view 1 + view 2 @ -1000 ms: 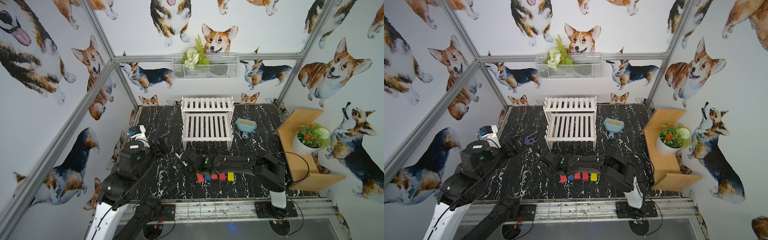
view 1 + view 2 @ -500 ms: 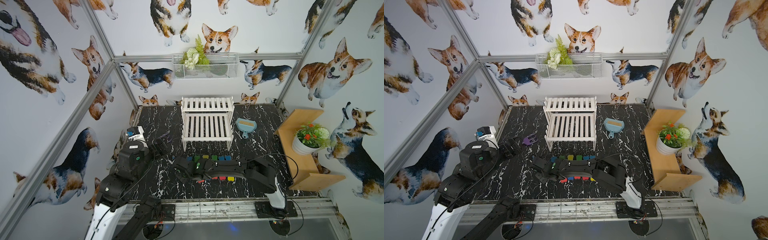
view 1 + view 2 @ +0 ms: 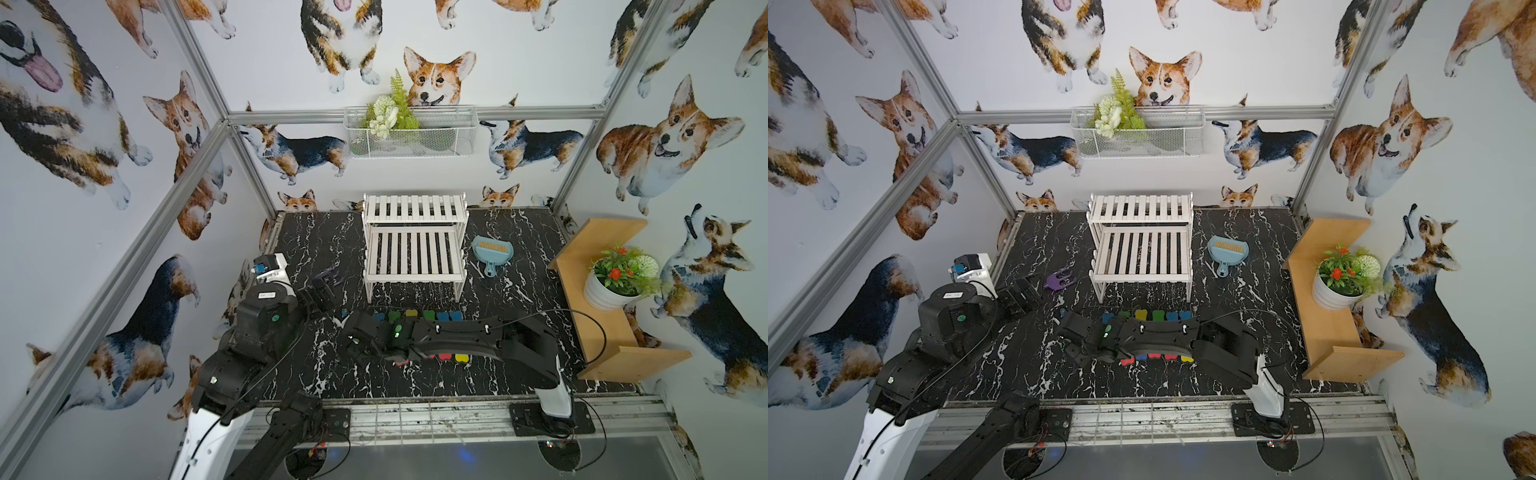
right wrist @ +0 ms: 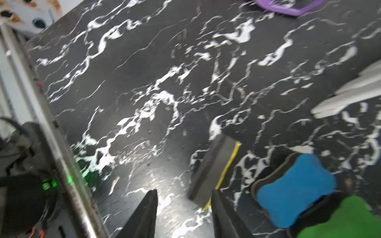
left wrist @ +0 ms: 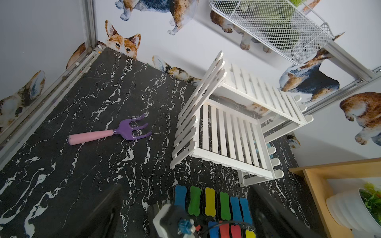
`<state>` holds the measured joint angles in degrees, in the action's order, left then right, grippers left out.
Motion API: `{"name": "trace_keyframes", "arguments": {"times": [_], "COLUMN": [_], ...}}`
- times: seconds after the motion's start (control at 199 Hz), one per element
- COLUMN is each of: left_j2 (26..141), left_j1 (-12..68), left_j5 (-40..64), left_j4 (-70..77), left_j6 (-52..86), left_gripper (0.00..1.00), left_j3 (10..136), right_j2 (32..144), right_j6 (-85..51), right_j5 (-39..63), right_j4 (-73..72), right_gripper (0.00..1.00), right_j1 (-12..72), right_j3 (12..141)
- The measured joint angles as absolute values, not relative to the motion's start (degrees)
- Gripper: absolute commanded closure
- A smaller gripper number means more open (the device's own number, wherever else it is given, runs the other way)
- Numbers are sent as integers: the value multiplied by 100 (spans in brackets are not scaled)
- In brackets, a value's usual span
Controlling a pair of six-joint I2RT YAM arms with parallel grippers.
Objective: Remove the whiteboard erasers from the shelf
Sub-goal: Adjust the whiteboard eraser at the center of the board.
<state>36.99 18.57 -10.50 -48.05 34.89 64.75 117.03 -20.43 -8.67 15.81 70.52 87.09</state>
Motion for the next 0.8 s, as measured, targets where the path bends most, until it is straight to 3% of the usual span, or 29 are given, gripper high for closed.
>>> {"name": "trace_keyframes", "arguments": {"times": [0.08,0.602,0.803], "left_j2": [3697,3647,3638], "left_j1": [1857,1857,1857], "left_j5": [-1068,-1151,-1177], "left_j4": [-4823,-4845,-4862], "left_j6": [3470,3400,3354], "left_gripper": [1,1,1], "left_j3": [6475,6528,6528], "right_j2": [11837,11817,12025], "right_j6": [-2137,-2554,-2512], "right_j5": [-1011,-1492,-1448], "right_j4": [1693,1861,1874], "right_gripper": [52,100,100], "right_j1": [7002,6740,6746], "right_j3": [8809,8678,8770]}}
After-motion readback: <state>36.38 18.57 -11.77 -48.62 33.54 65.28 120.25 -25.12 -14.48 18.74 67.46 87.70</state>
